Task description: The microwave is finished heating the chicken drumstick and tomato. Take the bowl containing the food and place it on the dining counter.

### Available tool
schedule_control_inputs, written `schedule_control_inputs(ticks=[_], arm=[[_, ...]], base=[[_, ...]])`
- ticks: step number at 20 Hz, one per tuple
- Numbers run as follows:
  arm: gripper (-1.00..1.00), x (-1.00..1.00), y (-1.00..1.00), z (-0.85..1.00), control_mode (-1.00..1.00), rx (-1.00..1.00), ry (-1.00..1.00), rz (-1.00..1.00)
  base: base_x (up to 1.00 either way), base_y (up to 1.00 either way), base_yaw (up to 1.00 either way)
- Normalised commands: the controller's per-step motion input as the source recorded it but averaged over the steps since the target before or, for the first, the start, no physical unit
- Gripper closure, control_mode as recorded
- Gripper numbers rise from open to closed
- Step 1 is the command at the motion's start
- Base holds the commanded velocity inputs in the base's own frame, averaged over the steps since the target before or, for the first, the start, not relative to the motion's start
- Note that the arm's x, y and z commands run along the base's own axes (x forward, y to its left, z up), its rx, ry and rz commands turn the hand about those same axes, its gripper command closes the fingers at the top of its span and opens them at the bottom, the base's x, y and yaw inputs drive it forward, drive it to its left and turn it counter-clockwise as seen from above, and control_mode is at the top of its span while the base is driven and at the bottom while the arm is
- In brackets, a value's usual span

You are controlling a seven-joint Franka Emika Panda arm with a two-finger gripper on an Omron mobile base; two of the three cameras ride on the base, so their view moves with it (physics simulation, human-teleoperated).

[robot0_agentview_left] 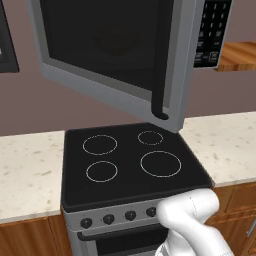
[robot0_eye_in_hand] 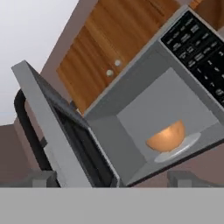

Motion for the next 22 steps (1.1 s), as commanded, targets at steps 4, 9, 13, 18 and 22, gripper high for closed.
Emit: schedule_control_inputs(ticks=[4,9,13,18,22], arm=[[-1.0,0.78,-0.02,-0.4,-1.0,0.21,0.12,0.79],[-1.0,1.0,0.07,-0.46,-1.0,0.17,0.14,0.74],[-1.0,0.65,0.51,0.01,-1.0,0.02,0.11,0.37],[-1.0,0.08,0.84,0.03,-1.0,-0.08,0.02,0.03],[-1.0,0.0,1.0,0.0,-1.0,-0.17,0.0,0.0]], base=[[0.0,0.0,0.0],[0.0,0.0,0.0],[0.0,0.0,0.0],[0.0,0.0,0.0],[0.0,0.0,0.0]])
